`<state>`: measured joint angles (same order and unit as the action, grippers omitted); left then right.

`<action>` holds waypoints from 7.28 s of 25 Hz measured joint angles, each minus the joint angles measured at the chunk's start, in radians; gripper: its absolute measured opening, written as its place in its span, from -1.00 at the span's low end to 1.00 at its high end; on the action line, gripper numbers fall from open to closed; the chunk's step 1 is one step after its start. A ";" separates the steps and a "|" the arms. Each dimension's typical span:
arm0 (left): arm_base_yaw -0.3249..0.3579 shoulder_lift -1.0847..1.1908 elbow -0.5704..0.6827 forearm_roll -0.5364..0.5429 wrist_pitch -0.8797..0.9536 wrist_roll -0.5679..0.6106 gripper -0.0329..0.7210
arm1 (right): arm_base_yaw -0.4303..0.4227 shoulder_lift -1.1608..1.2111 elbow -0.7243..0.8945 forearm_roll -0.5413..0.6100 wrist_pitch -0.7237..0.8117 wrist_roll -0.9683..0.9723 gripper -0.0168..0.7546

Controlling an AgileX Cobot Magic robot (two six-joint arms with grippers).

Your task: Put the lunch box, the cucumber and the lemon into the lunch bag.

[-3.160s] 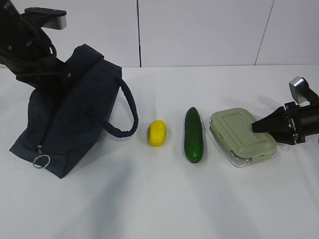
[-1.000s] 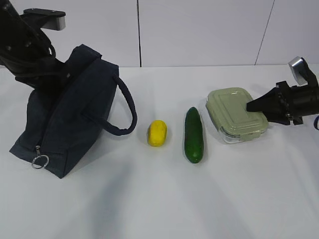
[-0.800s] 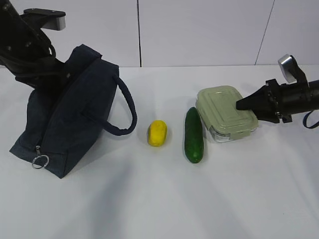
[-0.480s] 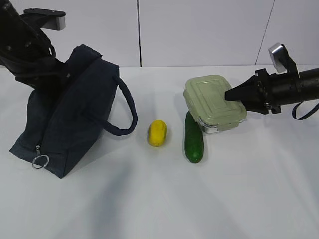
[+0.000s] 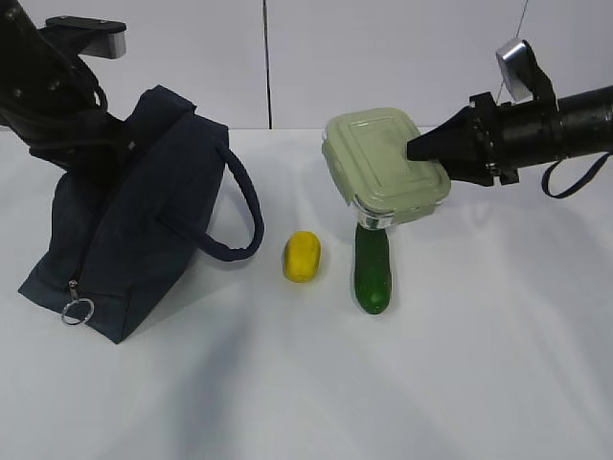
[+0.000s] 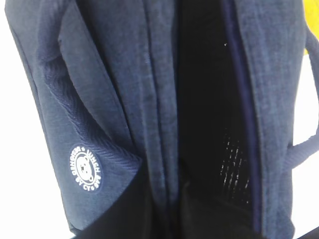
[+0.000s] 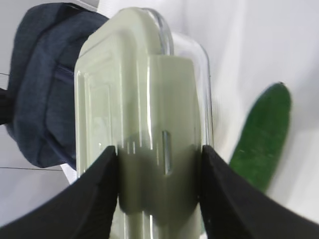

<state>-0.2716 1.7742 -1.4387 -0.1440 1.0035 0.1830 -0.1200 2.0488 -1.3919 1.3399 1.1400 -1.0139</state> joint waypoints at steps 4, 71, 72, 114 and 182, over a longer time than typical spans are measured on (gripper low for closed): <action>0.000 0.000 0.000 0.000 0.000 0.000 -0.86 | 0.054 -0.011 -0.037 0.020 0.005 0.029 -0.02; -0.029 -0.092 0.000 -0.215 -0.025 0.037 -0.86 | 0.278 0.029 -0.080 0.096 0.012 0.094 -0.03; -0.029 -0.092 0.000 -0.224 -0.025 0.043 -0.86 | 0.278 0.040 -0.080 0.094 0.012 0.095 -0.03; -0.103 -0.064 0.000 -0.387 0.005 0.135 -0.86 | 0.323 0.082 -0.080 0.163 -0.011 0.032 -0.03; -0.105 0.047 0.000 -0.395 -0.103 0.202 -0.87 | 0.510 0.323 -0.083 0.395 -0.037 -0.165 -0.03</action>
<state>-0.3765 1.8210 -1.4387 -0.5387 0.9008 0.3852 0.3900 2.3715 -1.4747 1.7346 1.1028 -1.1789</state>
